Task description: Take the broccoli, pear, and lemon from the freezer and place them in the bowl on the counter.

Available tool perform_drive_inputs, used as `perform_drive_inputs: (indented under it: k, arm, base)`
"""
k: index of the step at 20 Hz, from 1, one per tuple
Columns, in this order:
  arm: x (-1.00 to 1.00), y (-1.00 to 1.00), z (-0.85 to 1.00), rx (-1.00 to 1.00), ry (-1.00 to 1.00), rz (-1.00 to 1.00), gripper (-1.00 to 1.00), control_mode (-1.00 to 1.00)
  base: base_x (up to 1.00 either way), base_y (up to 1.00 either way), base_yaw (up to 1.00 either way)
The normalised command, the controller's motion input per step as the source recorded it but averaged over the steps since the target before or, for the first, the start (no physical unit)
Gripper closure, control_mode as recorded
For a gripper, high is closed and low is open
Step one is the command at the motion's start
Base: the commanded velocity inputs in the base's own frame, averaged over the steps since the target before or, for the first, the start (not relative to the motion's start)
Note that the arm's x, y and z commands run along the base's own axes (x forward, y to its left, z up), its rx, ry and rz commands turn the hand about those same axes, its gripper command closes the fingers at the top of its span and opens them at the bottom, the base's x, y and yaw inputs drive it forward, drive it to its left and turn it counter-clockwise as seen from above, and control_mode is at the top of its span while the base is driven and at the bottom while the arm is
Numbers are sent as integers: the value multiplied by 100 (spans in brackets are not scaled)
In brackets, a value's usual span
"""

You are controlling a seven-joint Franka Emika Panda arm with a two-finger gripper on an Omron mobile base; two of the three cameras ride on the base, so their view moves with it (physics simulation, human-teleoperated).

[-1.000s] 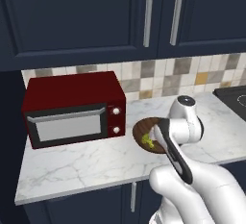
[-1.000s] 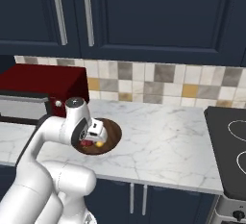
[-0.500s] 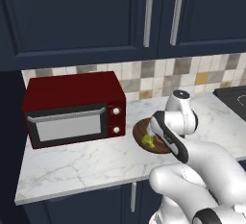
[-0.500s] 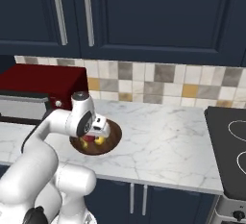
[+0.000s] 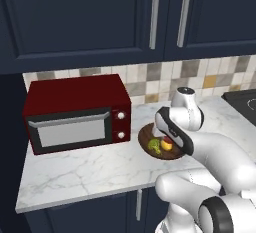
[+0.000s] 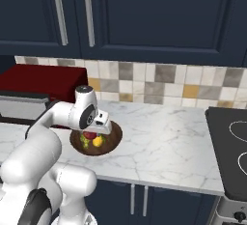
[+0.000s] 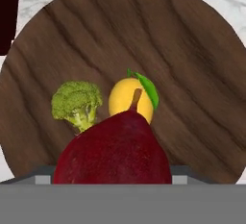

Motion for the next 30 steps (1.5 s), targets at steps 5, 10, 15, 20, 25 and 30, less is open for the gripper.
perform_drive_inputs:
  k: [5, 10, 15, 20, 25, 30]
  arm:
    - [-6, -2, -26, 0, 2, 0, -100, -100]
    - [0, -1, -21, 0, 2, 0, -100, -100]
    - [-16, -5, -4, 0, 0, 0, -100, -100]
    - [-10, 0, 0, 0, 0, 0, -100, -100]
    - [-29, 0, 29, 1, -9, 0, -100, -100]
    - [-42, 0, 40, 0, -6, 0, -100, -100]
  base:
    - [0, 0, 0]
    - [0, 0, 0]
    - [0, 0, 0]
    - [0, 0, 0]
    - [0, 0, 0]
    - [0, 0, 0]
